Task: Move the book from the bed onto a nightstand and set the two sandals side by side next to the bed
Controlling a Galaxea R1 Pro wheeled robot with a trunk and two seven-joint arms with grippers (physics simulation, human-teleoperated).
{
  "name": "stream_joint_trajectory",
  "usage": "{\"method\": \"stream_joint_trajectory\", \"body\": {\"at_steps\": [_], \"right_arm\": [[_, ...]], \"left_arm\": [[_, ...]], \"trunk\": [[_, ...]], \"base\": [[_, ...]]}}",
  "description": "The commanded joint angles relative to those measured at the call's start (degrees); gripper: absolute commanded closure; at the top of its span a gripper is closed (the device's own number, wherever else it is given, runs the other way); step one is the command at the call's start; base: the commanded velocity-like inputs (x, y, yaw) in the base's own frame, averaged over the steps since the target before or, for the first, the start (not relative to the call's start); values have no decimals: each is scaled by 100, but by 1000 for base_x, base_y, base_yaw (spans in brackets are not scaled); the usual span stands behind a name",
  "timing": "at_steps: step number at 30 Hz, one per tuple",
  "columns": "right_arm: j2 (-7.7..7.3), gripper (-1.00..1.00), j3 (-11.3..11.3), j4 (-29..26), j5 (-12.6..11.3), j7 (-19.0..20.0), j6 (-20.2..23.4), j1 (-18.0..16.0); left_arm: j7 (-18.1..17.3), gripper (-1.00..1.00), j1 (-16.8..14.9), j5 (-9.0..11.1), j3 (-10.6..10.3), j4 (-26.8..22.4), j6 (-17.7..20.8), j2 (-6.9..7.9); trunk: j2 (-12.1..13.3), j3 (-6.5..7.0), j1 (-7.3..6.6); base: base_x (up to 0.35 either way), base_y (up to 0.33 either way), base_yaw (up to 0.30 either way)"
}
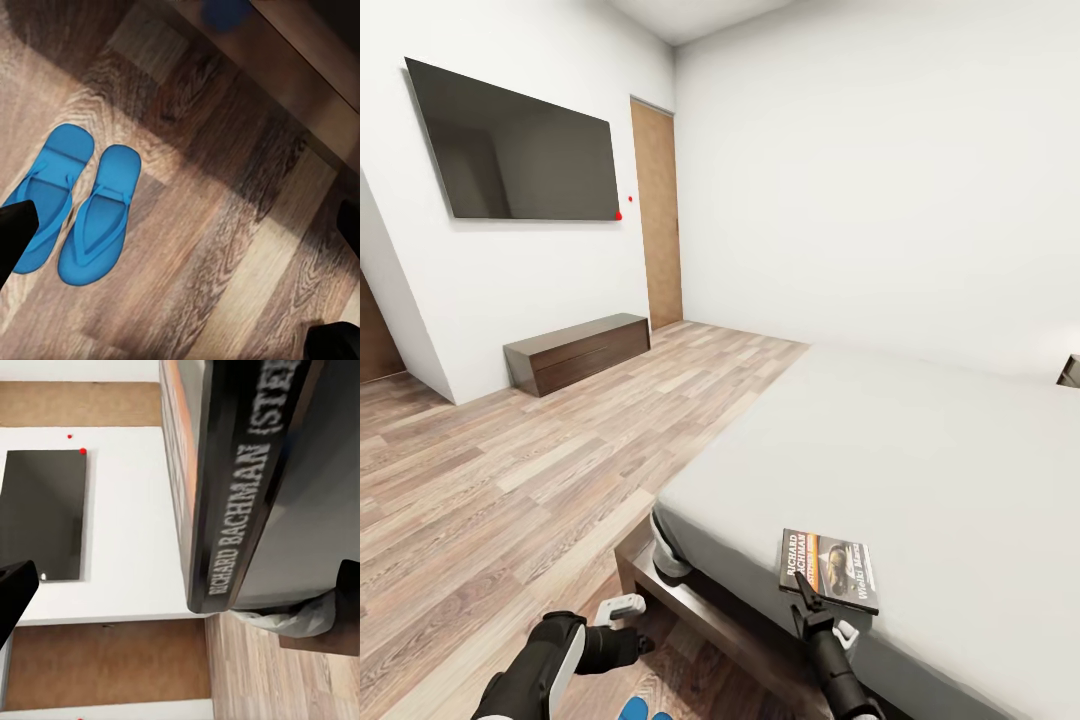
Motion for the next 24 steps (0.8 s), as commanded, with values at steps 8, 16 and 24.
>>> {"method": "stream_joint_trajectory", "body": {"at_steps": [8,16,24], "right_arm": [[1,-100,15,-17,-59,12,59,-1],[1,-100,11,-17,-66,12,59,-1],[-22,-100,7,-114,-72,12,59,-1]], "left_arm": [[-50,-100,-4,-58,45,-8,24,-9],[-50,-100,-4,-63,45,-8,24,-9],[-50,-100,-2,-61,44,-8,24,-9]], "trunk": [[-3,-6,-1],[-3,-6,-1],[-3,-6,-1]], "base": [[0,0,0],[0,0,0],[0,0,0]]}}
